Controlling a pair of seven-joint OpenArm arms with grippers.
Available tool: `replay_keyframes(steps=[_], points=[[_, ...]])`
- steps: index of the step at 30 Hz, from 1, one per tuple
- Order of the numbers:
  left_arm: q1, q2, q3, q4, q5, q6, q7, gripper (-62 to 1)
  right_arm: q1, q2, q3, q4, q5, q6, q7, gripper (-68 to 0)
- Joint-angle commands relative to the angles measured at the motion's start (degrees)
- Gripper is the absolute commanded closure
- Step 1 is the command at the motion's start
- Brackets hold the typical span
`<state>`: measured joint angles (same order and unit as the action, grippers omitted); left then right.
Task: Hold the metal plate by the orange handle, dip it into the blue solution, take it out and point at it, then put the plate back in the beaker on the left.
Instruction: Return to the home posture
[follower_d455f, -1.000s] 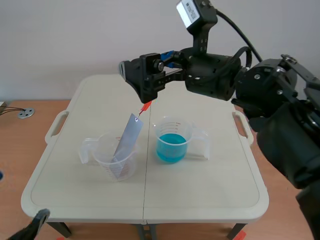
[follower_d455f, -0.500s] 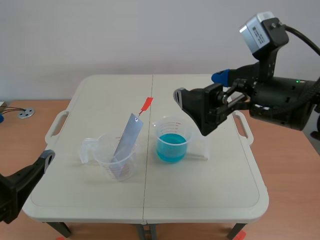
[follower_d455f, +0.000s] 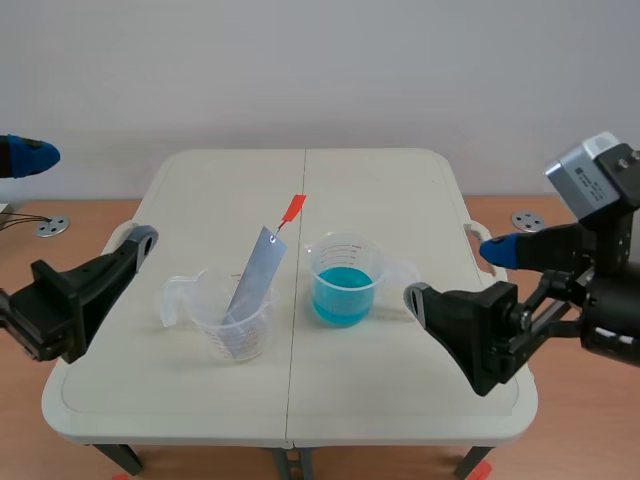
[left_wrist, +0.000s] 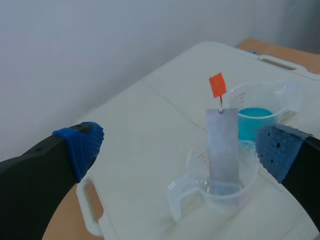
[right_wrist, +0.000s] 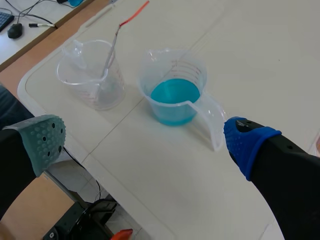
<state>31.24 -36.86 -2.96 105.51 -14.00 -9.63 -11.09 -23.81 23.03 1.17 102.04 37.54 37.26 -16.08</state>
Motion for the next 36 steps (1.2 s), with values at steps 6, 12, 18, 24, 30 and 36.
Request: replay_keyframes(steps=[6, 12, 18, 24, 30, 36], points=[[-3.7, 0.2, 4.9, 2.3, -0.4, 0.0, 1.9, -62.3, -4.3, 0.5, 2.3, 2.4, -0.1, 0.0, 3.5, -66.5], [-5.2, 0.2, 7.6, 2.3, -0.3, 0.0, 2.0, -62.3, -4.8, 0.5, 2.5, 2.4, -2.4, 0.0, 3.8, -66.5], [-5.6, 0.2, 8.0, 2.3, -0.3, 0.0, 1.9, -62.3, -4.8, 0.5, 2.5, 2.4, -2.4, 0.0, 3.8, -66.5], [-5.7, 0.2, 8.0, 2.3, -0.3, 0.0, 1.9, -62.3, -4.8, 0.3, 2.5, 2.4, -2.4, 0.0, 3.8, -66.4], [-5.7, 0.2, 8.0, 2.3, -0.3, 0.0, 1.9, -62.3, -4.8, 0.3, 2.5, 2.4, -2.4, 0.0, 3.8, -66.3], [-5.7, 0.2, 8.0, 2.4, -0.3, 0.0, 1.6, -62.3, -4.8, 0.3, 2.5, 2.4, -2.4, 0.0, 3.5, -66.3]])
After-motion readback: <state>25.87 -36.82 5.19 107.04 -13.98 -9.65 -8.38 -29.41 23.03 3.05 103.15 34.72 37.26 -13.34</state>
